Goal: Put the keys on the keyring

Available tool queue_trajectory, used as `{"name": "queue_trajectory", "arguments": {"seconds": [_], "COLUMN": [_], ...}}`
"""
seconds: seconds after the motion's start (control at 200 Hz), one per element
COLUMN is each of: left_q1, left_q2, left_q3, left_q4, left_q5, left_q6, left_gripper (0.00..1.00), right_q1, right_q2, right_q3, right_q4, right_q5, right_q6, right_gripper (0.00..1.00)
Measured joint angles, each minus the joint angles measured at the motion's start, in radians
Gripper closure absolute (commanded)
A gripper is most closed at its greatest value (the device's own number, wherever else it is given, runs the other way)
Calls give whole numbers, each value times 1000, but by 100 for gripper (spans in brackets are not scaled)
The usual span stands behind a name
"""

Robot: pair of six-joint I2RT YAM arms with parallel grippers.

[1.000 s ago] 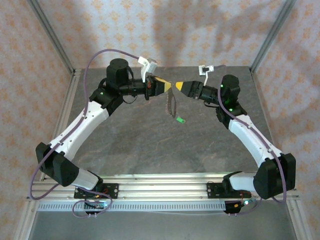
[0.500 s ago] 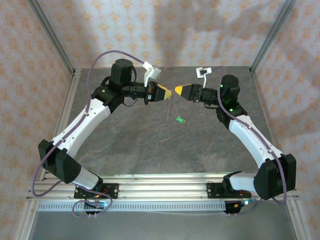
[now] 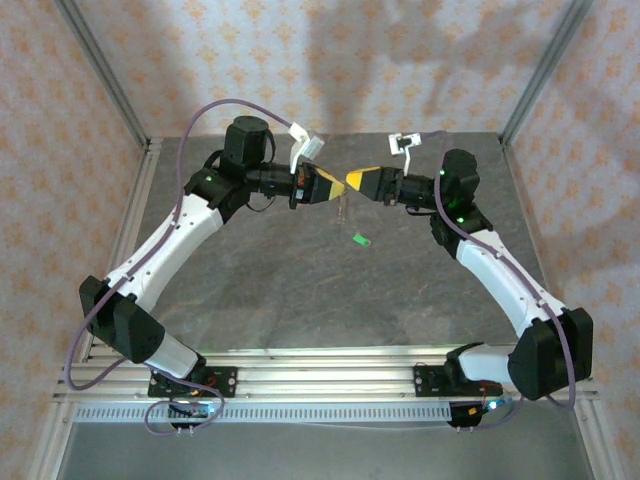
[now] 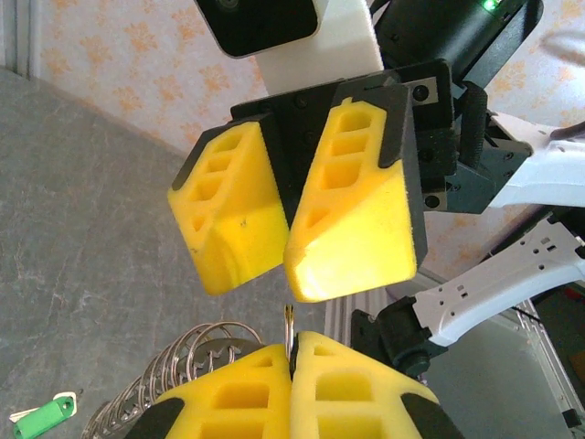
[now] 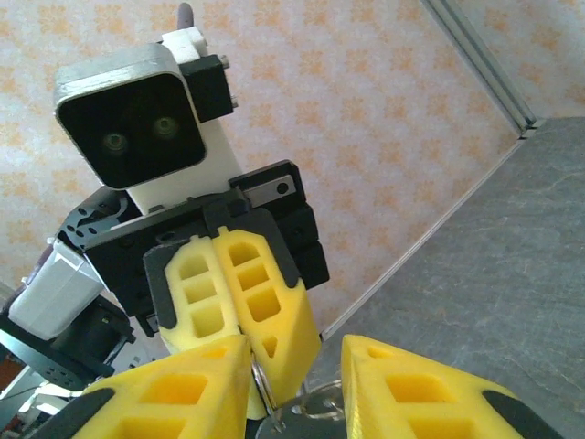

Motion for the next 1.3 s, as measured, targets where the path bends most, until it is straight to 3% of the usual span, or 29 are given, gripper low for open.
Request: {"name": "queue_trajectory", "arguments": {"seconds": [0.32, 0.565, 0.776, 0.951, 1.086, 1.296], "left_q1": [0, 0, 0, -5, -5, -5], "left_q2": [0, 5, 5, -4, -48, -110], "left_q3": [2, 5, 6, -22, -120, -232], "left_q4": [-5, -12, -21, 58, 214, 422], "left_q5": [0, 0, -1, -62, -153, -274], "left_q6": [0, 0, -2, -65, -181, -329], "left_gripper": [100, 100, 100, 54, 44, 40], "right_q1": [16, 16, 16, 16, 16, 16], "right_q2": [0, -1, -8, -32, -46, -45], "right_q3": [0, 0, 0, -7, -29, -41], "right_q4": [0, -13, -26, -23, 12, 54], "right_q5": [-26, -34, -35, 24, 71, 125], "right_q6": [-5, -27, -43, -51, -30, 8], "right_gripper": [81, 100, 100, 100, 100, 100]}}
